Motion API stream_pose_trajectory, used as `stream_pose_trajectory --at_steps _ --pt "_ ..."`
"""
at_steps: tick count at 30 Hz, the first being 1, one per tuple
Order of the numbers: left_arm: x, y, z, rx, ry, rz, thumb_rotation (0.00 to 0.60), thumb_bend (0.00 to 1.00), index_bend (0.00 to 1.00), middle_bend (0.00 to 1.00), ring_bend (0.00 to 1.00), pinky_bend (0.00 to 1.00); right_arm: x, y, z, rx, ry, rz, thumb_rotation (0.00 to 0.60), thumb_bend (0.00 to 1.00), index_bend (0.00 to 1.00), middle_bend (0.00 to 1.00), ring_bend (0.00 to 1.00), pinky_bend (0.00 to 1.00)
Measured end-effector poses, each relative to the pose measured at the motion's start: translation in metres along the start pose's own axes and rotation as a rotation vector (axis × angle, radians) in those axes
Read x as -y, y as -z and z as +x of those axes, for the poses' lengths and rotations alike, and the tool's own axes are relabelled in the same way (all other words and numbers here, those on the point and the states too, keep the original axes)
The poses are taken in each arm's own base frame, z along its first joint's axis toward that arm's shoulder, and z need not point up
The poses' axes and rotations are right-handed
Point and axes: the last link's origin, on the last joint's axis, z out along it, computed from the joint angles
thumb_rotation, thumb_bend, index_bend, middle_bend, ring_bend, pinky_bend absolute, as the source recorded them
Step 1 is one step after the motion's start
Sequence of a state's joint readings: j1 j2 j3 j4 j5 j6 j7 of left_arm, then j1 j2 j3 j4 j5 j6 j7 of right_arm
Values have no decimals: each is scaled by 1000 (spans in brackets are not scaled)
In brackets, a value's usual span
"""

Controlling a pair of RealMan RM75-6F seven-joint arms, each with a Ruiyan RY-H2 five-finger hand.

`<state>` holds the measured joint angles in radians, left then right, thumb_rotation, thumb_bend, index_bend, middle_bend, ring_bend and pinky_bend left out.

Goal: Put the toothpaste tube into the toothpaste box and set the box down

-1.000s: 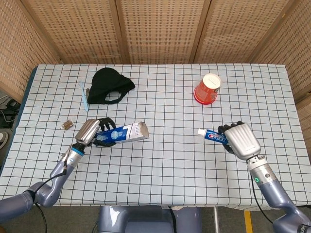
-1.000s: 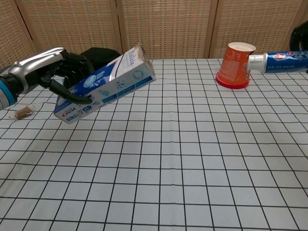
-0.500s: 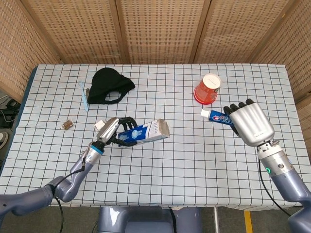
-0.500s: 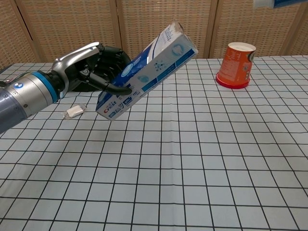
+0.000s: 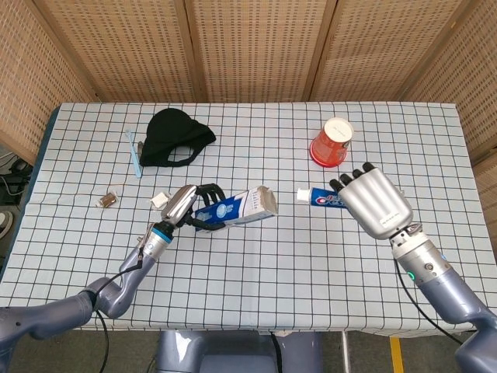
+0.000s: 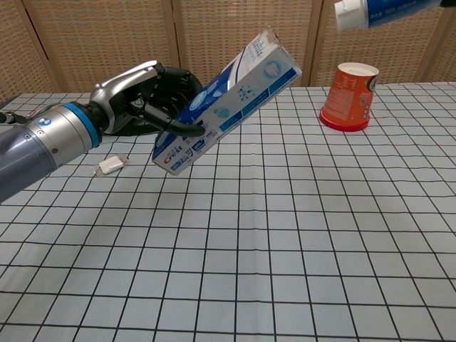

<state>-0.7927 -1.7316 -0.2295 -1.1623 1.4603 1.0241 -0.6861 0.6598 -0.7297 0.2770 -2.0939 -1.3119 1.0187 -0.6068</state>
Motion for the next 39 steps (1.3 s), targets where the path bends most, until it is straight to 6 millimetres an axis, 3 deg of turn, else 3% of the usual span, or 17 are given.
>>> stream_pose_trajectory --at_steps 9,26,39 --pt "-5 -1 -6 23 -9 -11 600 117 530 467 471 530 20 -10 -1 5 25 45 600 641 673 664 644 587" --pt "-16 -1 -11 48 -36 -41 600 107 530 467 471 530 38 -15 -3 16 60 75 600 641 674 668 646 587" --pt "-31 -11 -21 86 -52 -42 600 111 530 467 471 530 52 -17 1 10 149 123 600 640 674 668 646 587"
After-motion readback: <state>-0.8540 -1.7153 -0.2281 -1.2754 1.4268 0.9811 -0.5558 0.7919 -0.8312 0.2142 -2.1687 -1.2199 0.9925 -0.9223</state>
